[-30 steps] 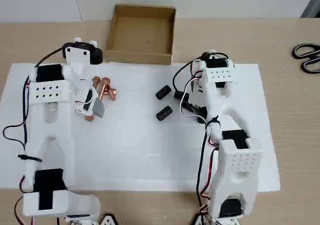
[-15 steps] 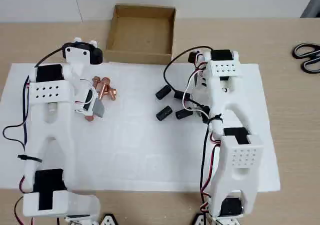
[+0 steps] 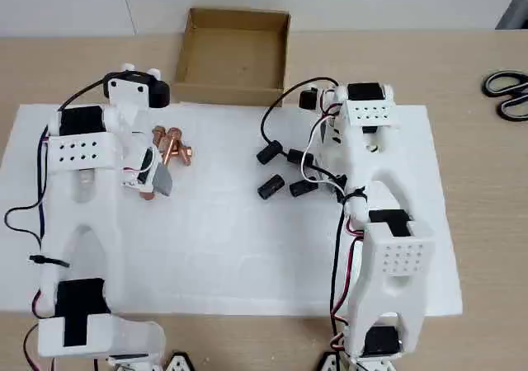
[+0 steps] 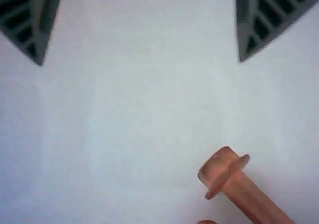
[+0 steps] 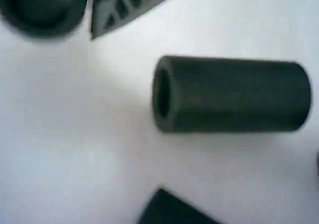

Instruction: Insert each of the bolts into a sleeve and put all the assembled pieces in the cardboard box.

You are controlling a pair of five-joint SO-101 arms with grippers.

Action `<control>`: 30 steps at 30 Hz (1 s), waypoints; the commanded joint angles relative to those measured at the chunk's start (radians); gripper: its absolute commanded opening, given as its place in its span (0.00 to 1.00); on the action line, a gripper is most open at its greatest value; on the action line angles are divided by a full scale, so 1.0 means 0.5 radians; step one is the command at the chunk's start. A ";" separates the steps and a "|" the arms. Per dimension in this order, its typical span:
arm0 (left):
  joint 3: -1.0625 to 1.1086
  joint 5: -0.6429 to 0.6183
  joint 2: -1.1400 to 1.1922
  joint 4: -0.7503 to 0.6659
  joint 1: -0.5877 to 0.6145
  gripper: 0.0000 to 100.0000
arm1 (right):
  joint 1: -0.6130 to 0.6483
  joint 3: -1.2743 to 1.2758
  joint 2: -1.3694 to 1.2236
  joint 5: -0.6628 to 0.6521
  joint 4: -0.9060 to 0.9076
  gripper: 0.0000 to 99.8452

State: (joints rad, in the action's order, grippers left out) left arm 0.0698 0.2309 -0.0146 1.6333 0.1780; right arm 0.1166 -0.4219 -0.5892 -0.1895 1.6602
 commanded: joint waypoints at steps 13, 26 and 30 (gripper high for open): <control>-0.066 0.003 -0.012 0.012 -0.006 0.24 | -0.017 -0.083 -0.259 0.000 -0.054 0.12; -0.066 0.009 -0.012 0.009 -0.006 0.24 | -0.008 -0.089 -0.087 -0.015 -0.026 0.13; -0.066 0.009 -0.012 0.009 -0.006 0.24 | 0.023 -0.083 0.005 -0.018 0.032 0.18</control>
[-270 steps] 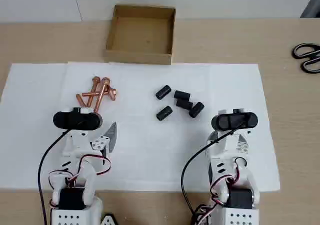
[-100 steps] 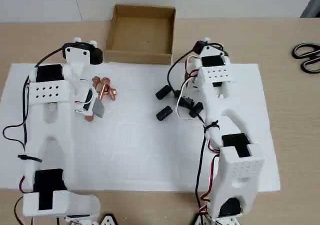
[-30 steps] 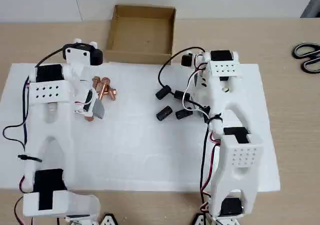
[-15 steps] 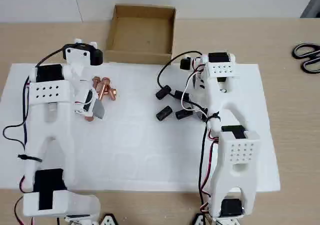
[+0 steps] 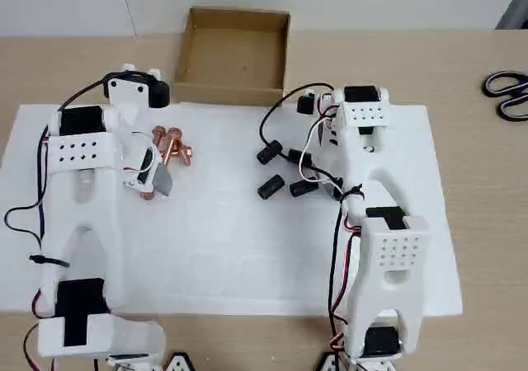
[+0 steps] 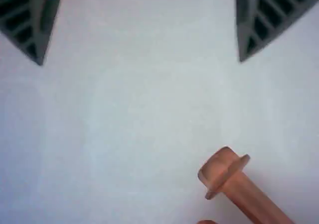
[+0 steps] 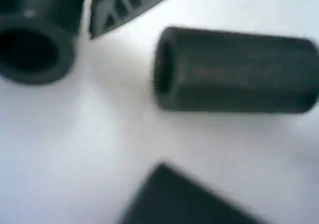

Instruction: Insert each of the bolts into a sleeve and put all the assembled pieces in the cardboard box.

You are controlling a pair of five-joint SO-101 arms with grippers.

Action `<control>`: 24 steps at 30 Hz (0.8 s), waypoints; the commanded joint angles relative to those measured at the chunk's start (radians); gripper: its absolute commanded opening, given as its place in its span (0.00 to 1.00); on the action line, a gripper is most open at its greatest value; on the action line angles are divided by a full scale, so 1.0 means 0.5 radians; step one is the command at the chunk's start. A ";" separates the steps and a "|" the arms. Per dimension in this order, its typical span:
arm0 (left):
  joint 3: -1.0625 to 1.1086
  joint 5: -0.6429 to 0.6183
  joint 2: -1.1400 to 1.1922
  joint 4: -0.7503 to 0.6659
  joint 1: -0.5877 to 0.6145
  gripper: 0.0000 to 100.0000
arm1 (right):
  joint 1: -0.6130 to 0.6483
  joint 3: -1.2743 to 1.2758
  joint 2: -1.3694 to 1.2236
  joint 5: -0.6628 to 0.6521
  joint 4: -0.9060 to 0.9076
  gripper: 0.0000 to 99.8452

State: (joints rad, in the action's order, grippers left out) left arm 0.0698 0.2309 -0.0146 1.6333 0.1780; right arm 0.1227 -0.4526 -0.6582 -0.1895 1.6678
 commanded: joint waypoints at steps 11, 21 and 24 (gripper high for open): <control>-0.066 0.009 -0.012 0.012 -0.006 0.24 | 0.014 -0.021 0.140 -0.015 -0.078 0.18; -0.066 0.009 -0.009 0.012 -0.006 0.24 | 0.035 -0.018 0.127 -0.018 -0.133 0.18; -0.066 0.009 -0.009 0.012 -0.006 0.24 | 0.038 -0.021 0.054 -0.018 -0.158 0.18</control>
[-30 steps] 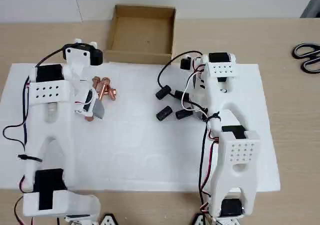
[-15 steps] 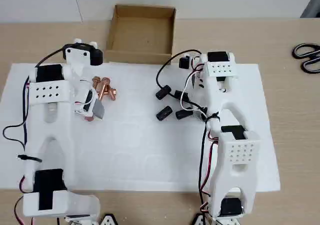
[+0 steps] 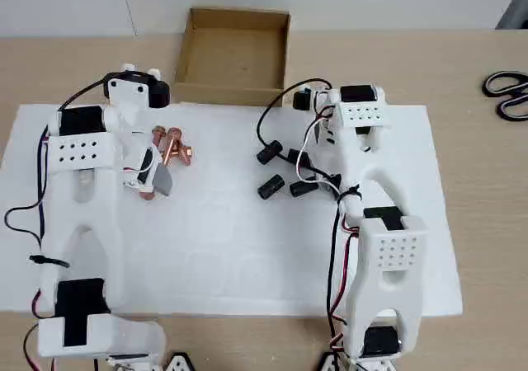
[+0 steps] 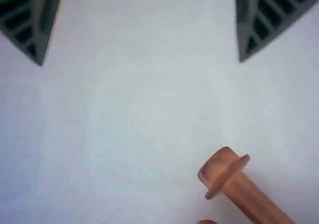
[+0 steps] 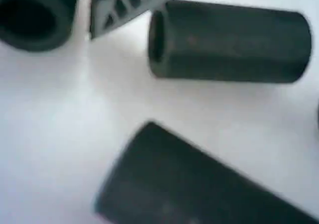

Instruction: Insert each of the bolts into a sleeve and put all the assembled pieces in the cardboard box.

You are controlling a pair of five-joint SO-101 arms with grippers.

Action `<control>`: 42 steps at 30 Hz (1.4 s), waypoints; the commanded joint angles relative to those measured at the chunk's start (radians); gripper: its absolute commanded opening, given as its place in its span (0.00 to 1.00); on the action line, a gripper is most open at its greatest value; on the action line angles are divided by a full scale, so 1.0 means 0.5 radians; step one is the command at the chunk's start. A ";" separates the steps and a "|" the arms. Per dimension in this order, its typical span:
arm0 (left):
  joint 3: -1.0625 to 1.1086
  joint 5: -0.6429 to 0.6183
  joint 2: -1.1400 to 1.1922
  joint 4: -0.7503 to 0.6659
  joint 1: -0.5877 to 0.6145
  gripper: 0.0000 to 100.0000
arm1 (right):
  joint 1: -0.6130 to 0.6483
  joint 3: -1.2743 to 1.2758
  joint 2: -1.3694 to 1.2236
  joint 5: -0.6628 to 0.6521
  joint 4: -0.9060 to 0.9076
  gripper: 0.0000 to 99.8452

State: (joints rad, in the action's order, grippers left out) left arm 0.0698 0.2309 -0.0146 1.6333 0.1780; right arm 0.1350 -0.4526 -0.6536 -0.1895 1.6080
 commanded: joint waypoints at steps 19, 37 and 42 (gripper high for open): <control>-0.066 0.006 -0.009 0.015 -0.006 0.24 | 0.002 -0.028 -0.084 -0.021 -0.041 0.00; -0.545 -0.049 0.365 0.193 0.006 0.24 | -0.005 -0.018 0.609 -0.021 0.180 0.00; -0.901 -0.110 0.752 0.193 0.006 0.19 | -0.002 -0.018 0.612 -0.021 0.180 0.00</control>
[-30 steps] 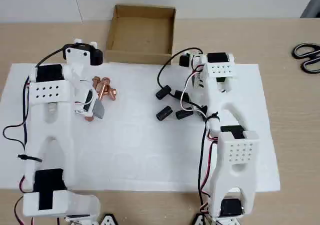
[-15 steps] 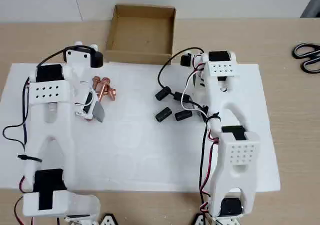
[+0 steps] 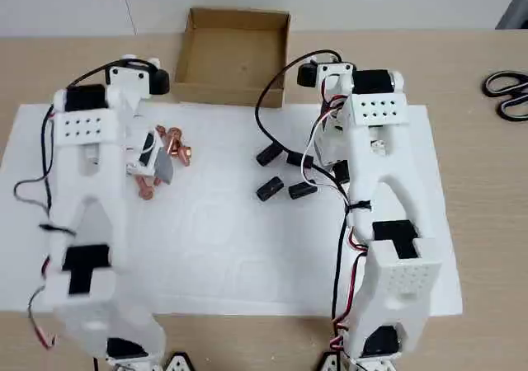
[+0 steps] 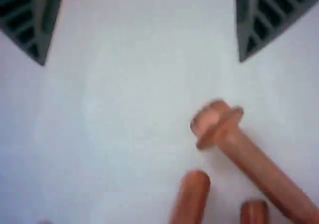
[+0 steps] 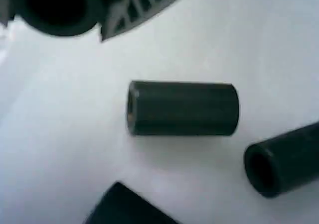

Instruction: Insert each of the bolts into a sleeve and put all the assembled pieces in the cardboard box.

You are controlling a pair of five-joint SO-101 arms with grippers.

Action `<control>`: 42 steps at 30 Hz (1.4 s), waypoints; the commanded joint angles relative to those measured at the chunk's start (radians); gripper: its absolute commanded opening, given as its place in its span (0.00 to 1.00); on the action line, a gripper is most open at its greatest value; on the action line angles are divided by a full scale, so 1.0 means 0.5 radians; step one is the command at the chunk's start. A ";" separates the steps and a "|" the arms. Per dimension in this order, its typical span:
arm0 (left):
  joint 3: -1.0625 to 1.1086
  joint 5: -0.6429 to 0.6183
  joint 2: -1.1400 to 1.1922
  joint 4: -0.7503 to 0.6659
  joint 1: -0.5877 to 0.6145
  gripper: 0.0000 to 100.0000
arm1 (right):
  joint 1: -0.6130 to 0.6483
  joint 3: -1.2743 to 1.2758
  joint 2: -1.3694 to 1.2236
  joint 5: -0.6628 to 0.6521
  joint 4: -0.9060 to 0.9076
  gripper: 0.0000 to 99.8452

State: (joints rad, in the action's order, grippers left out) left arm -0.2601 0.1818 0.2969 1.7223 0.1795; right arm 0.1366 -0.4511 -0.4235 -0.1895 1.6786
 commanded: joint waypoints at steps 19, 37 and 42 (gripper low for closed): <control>-1.180 -0.006 0.890 0.061 -0.132 0.12 | 0.002 -0.021 0.140 -0.021 0.020 0.00; -1.180 -0.018 1.071 -0.114 -0.150 0.12 | 0.008 -0.021 0.140 -0.021 0.017 0.00; -1.180 -0.021 1.074 -0.141 -0.153 0.12 | 0.008 -0.021 0.140 -0.018 0.017 0.00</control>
State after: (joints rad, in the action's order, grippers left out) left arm -0.8186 0.1803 0.8385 1.6794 0.1105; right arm 0.1366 -0.4511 -0.4235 -0.1895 1.6801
